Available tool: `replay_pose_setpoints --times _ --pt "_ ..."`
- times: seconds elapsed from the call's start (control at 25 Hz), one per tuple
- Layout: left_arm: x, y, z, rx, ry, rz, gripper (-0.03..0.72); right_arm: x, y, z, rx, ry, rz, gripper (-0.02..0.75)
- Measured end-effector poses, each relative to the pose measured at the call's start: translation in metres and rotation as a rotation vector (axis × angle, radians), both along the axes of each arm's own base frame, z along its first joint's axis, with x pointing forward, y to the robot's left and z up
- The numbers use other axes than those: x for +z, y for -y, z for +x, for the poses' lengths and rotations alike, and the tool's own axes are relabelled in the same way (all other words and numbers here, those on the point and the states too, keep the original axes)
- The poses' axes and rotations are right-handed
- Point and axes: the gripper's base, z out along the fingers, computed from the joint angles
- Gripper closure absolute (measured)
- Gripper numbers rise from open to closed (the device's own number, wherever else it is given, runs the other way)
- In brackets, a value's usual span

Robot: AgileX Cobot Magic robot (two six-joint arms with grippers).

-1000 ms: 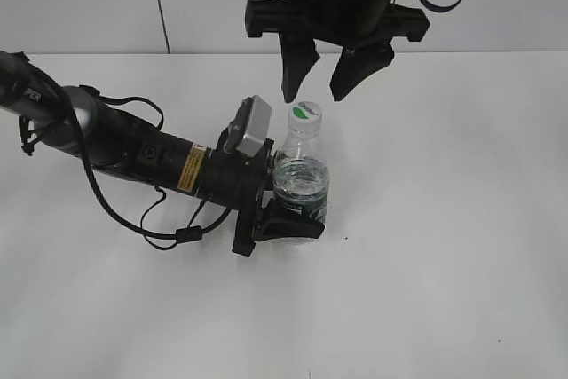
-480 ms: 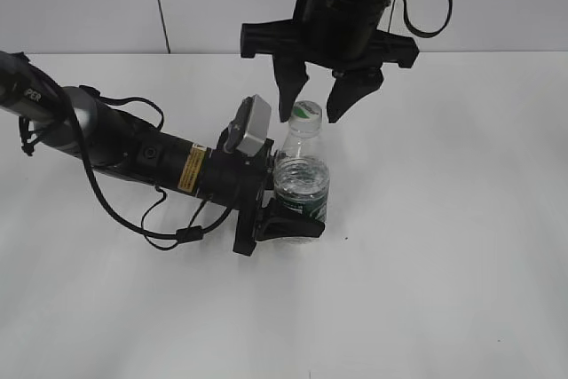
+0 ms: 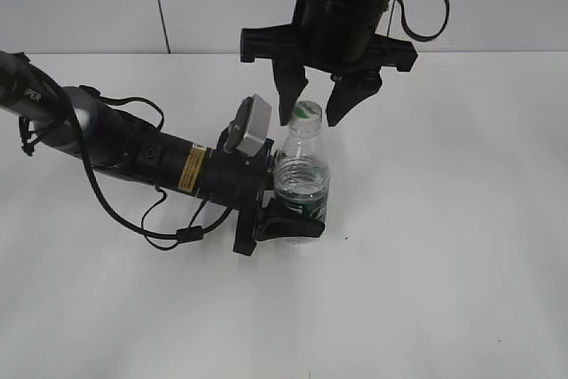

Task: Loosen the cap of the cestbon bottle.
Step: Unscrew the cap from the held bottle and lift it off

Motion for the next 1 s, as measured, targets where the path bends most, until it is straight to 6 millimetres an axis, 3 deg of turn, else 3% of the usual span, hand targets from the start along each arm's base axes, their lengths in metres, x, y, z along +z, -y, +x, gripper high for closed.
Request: replay_pose_setpoints --times 0.2,0.44,0.68,0.84,1.0 --pt "0.0 0.0 0.0 0.0 0.0 0.0 0.28 -0.0005 -0.0001 0.0001 -0.001 -0.001 -0.001 0.335" --pt "0.0 0.0 0.0001 0.001 0.0 0.0 0.28 -0.0004 -0.0003 0.0001 -0.001 -0.002 0.002 0.435" --pt "0.0 0.0 0.0002 0.003 0.0 0.0 0.28 -0.0004 -0.0003 0.0001 0.047 0.01 -0.003 0.435" --pt "0.0 0.0 0.0002 0.003 0.0 0.0 0.28 -0.0004 -0.0003 0.0001 0.234 0.056 -0.02 0.435" --pt "-0.0001 0.0 0.0002 0.0 0.004 0.0 0.28 -0.0004 -0.0006 -0.0001 0.535 0.128 -0.044 0.435"
